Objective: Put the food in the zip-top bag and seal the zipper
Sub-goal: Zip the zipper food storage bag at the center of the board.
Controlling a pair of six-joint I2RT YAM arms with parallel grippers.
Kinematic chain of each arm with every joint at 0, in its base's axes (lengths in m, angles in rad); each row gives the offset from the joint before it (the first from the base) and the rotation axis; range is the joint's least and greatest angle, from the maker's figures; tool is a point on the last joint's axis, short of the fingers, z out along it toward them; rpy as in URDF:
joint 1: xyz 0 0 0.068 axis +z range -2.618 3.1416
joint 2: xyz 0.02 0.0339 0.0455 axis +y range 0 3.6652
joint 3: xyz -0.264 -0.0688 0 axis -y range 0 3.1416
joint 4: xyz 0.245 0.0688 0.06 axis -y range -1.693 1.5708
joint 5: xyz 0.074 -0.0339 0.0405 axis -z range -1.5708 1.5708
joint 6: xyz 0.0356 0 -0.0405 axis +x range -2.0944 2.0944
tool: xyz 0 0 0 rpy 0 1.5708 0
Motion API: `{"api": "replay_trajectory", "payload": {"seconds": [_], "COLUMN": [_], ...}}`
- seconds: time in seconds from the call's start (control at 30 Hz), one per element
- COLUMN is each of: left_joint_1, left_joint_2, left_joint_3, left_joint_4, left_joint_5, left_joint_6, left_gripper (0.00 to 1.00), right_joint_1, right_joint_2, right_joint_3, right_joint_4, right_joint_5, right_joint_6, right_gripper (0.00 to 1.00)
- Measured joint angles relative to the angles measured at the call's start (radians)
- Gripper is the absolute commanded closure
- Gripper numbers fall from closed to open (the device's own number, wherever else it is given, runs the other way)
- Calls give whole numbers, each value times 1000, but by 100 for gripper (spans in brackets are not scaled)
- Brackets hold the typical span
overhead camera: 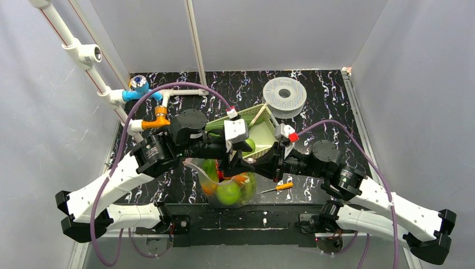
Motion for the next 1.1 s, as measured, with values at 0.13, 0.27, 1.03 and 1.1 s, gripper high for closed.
{"api": "replay_trajectory", "payload": {"seconds": [0.13,0.27,1.03,1.1], "left_joint_1": [39,65,97,99], "left_joint_2": [7,16,21,12], "left_joint_3": [0,0,-47,-62], "left_joint_4": [1,2,28,28], "left_joint_5": [64,105,137,123], "left_joint_6": [-15,-35,-63,-59], "left_gripper": [52,58,100,100], "right_joint_1": [0,0,3,7], "right_joint_2": [-13,-22,-42,-72], "right_joint_3": [-2,-2,-24,-45], "right_joint_4": [-8,-24,-15,-13], "right_joint_5": [1,1,94,136], "right_joint_6": [-1,-2,51,75], "right_gripper": [99,99,99,99]}}
